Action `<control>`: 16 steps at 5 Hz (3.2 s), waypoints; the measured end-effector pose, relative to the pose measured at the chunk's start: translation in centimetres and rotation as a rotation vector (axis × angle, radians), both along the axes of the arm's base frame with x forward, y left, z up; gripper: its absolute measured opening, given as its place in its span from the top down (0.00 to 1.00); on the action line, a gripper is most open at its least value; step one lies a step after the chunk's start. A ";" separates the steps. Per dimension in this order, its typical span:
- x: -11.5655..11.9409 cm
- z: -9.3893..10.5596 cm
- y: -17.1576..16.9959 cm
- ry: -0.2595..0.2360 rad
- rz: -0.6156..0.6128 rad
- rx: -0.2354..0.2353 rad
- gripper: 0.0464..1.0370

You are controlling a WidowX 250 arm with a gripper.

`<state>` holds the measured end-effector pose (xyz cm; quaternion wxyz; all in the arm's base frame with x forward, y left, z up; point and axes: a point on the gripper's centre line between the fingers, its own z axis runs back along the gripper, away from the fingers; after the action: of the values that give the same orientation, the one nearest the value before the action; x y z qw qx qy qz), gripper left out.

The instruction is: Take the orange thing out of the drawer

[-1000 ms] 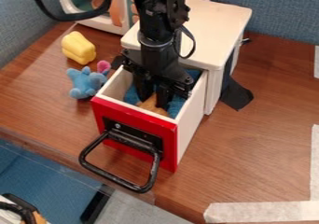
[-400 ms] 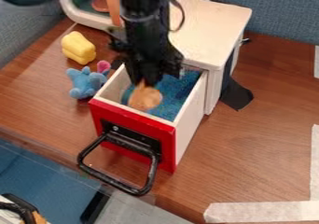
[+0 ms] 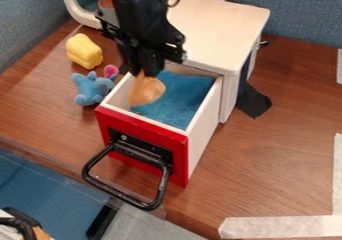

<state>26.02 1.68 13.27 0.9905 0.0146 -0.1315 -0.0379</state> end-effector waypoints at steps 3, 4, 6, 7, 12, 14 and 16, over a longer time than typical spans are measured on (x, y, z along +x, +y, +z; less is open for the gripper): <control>-1.1 1.0 7.4 -0.005 0.202 0.058 0.81; -1.3 0.5 11.1 0.019 0.319 0.060 0.81; -1.4 -2.6 17.3 0.085 0.519 0.088 0.81; -1.2 -4.2 19.6 0.087 0.597 0.115 0.81; 0.3 -9.4 23.2 0.126 0.688 0.217 0.50; -0.3 -8.0 22.2 0.165 0.671 0.174 0.02; -1.7 -5.2 20.2 0.222 0.586 0.127 0.03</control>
<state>24.30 21.84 8.07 0.9647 0.1096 -0.0101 0.2395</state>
